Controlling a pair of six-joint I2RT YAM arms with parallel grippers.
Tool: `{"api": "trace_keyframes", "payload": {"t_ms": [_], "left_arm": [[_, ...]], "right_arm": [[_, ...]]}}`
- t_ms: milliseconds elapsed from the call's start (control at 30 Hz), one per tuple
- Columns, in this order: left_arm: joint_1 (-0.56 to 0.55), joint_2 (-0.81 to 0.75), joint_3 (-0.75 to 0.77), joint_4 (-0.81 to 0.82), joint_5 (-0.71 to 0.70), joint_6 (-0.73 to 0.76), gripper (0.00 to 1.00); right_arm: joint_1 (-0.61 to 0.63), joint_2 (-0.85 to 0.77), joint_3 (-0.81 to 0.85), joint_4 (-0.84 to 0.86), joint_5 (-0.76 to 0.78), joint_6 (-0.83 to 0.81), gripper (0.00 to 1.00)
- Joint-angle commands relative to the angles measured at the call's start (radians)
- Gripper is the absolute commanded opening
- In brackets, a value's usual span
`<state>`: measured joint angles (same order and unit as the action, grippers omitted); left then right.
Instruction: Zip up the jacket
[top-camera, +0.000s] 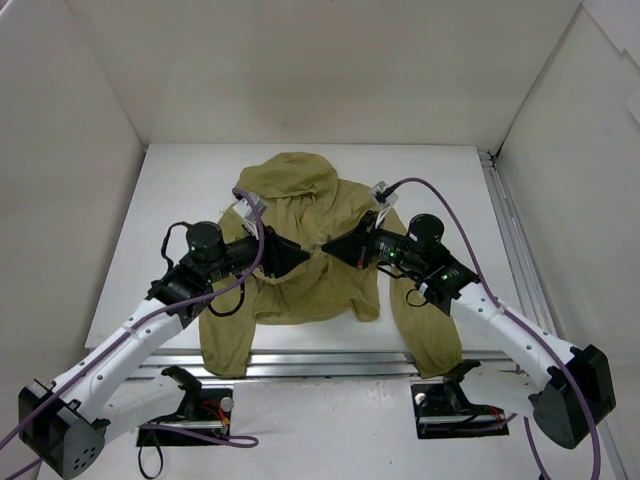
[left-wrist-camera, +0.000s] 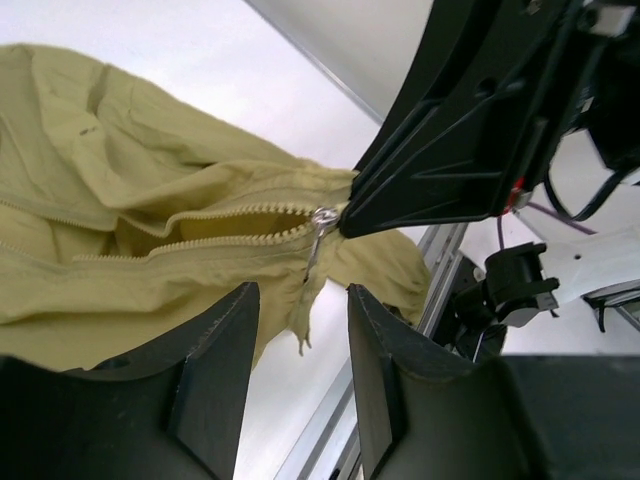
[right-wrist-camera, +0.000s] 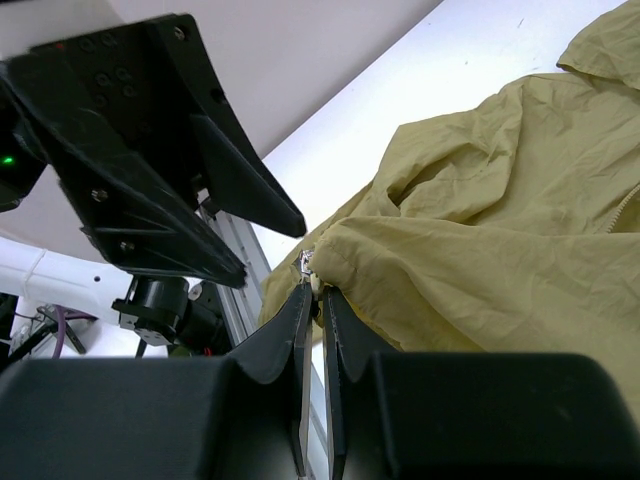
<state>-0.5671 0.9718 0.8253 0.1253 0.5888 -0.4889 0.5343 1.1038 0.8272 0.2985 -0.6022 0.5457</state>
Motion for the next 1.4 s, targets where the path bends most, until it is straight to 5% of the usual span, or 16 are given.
{"api": "trace_keyframes", "payload": {"t_ms": [0, 433, 900, 1367], "left_arm": [[-0.007, 0.018, 0.063, 0.005, -0.001, 0.036, 0.36], [-0.025, 0.064, 0.086, 0.042, 0.006, 0.032, 0.34], [-0.034, 0.073, 0.094, 0.06, 0.016, 0.032, 0.0], [-0.034, 0.048, 0.11, 0.002, -0.075, 0.081, 0.0]], "right_arm": [[-0.007, -0.012, 0.059, 0.068, 0.01, -0.01, 0.0], [-0.005, -0.007, 0.053, 0.076, 0.001, -0.004, 0.0], [-0.002, -0.005, 0.049, 0.085, -0.001, -0.001, 0.0], [-0.005, -0.05, 0.067, -0.027, 0.008, -0.044, 0.0]]}}
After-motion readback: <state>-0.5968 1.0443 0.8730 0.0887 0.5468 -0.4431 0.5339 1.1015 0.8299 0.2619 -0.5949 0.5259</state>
